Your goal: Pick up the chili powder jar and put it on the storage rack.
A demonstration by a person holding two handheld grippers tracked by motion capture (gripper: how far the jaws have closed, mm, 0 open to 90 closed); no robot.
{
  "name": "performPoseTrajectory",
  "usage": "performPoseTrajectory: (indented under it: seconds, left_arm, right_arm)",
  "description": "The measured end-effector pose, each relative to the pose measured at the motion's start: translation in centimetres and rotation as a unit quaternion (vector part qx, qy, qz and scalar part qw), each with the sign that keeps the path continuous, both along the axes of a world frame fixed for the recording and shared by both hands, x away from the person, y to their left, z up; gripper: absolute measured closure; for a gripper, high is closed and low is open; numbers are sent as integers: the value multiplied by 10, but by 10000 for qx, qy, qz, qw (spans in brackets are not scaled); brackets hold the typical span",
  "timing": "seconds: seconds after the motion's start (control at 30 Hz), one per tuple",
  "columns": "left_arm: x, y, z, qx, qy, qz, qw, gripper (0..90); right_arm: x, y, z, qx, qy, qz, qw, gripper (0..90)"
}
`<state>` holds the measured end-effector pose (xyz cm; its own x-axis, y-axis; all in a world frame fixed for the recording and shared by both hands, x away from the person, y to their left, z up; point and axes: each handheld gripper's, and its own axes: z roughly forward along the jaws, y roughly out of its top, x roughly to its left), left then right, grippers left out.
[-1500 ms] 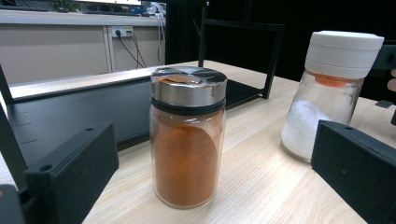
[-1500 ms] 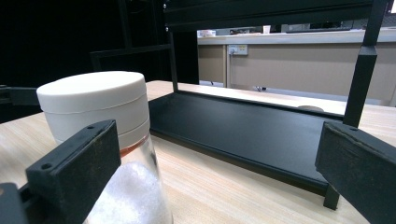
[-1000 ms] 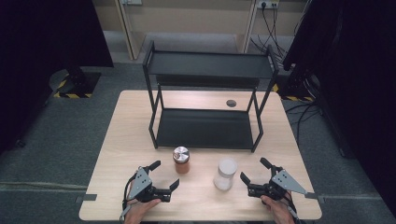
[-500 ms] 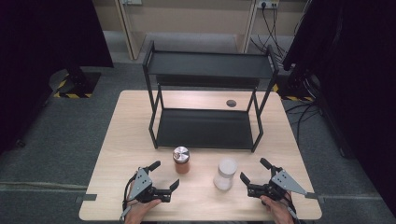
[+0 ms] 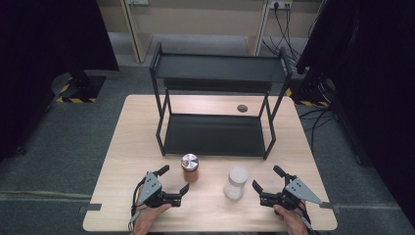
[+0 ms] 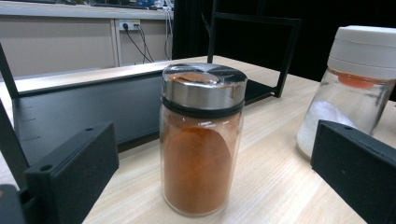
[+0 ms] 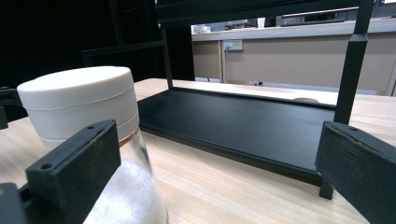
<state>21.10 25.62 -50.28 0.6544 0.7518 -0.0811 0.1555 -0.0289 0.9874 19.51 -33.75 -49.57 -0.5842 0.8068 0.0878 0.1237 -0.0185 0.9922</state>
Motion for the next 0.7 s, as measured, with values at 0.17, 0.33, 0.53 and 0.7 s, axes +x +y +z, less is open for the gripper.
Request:
performPoseTrajectory:
  seconds: [0.17,0.33,0.53,0.7]
  left_arm:
    - [5,-6,3,76,12,-52,10000,3]
    - [12,-11,6,138,1,-102,9999,3]
    - [22,-17,6,271,0,-164,9995,3]
    - [28,-20,6,316,44,-179,9993,3]
  right_arm:
    - [1,0,0,9,16,-7,10000,3]
    - [0,0,0,10,4,-6,10000,3]
    - [0,1,0,-4,10,4,10000,3]
    - [1,0,-1,6,18,-2,10000,3]
